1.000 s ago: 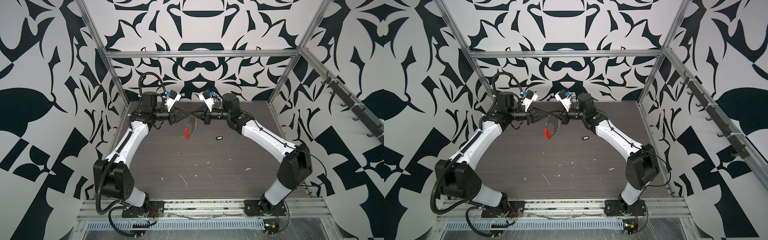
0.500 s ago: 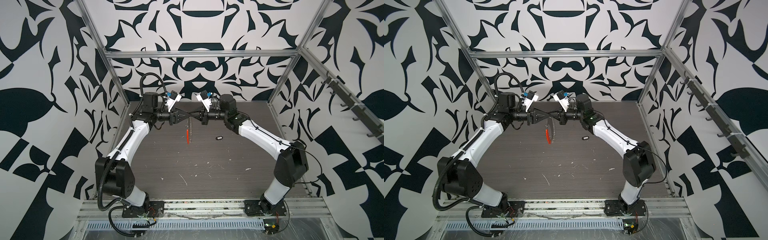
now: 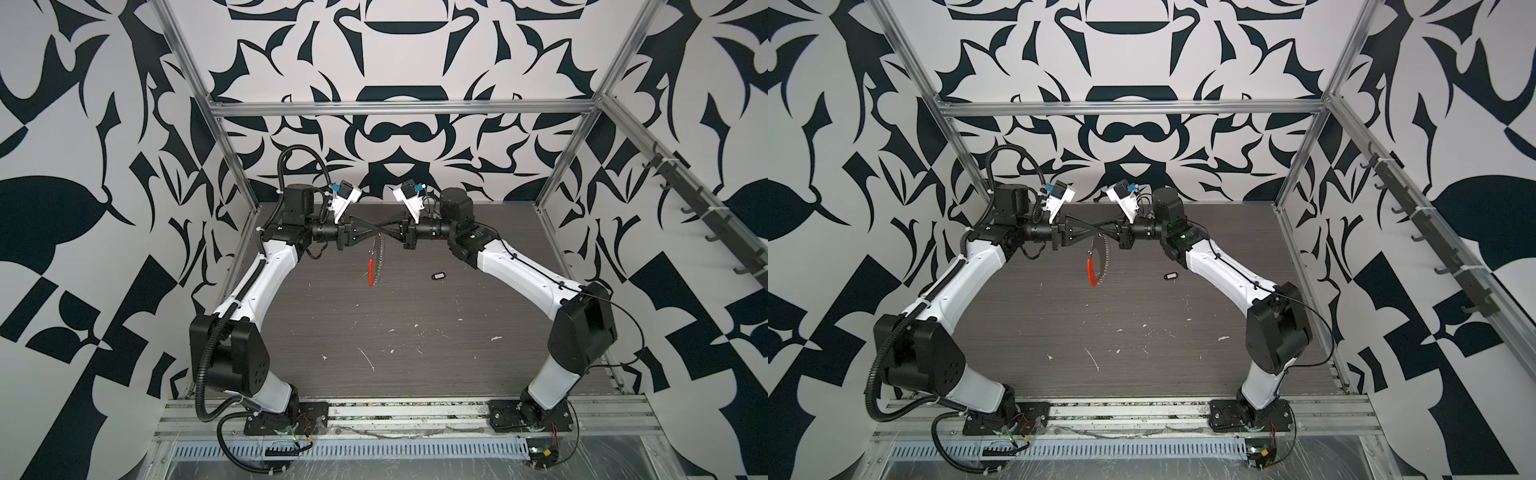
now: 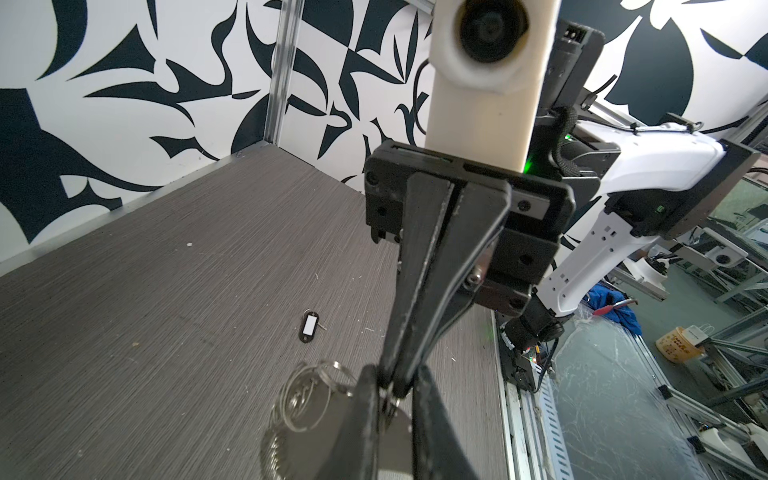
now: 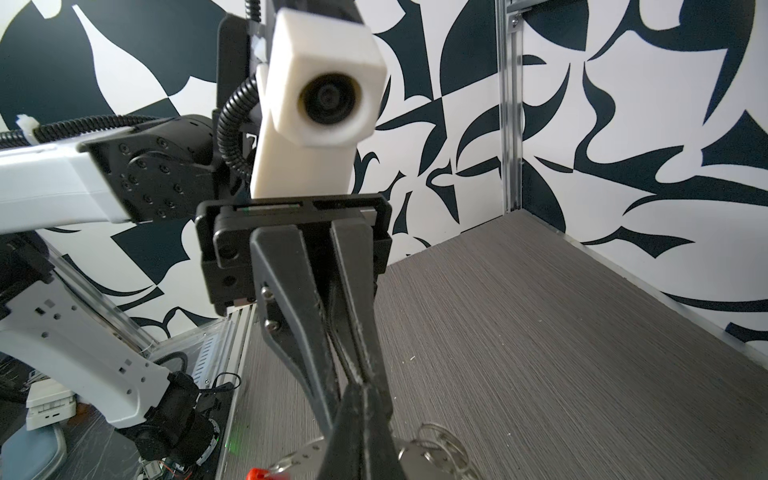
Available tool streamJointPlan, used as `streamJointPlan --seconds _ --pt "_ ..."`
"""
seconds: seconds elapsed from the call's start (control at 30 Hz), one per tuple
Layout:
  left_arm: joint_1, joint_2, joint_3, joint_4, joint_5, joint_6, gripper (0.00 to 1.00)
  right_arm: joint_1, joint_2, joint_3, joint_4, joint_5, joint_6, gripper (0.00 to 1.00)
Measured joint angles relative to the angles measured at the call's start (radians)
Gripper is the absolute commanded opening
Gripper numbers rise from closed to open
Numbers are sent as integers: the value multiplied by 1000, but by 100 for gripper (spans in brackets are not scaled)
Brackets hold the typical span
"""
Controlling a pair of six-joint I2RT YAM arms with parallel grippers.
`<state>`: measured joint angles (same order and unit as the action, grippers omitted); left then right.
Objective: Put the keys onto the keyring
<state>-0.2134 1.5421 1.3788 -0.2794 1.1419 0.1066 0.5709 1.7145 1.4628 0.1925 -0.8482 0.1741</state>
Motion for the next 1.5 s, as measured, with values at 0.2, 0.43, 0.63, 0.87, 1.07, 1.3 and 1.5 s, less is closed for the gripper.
streamJointPlan --seconds 0.2,0.43,0.63,0.87,1.07,1.3,1.5 --pt "0 -2 8 -19 -2 16 25 0 0 0 24 1 23 0" --pt "3 -24 -9 -3 1 3 11 0 0 0 85 -15 69 0" --pt "11 -24 -9 6 17 -12 7 0 0 0 107 -31 84 0" --pt "12 -24 -9 6 31 -27 0 0 0 0 114 -48 93 0" --pt "12 -24 -8 9 27 -64 0 0 0 0 115 -42 98 0" --pt "12 -24 -42 150 -28 -261 0 3 0 -2 130 37 127 9" --pt "10 -33 -218 391 -126 -463 0 3 -14 -43 175 129 159 33"
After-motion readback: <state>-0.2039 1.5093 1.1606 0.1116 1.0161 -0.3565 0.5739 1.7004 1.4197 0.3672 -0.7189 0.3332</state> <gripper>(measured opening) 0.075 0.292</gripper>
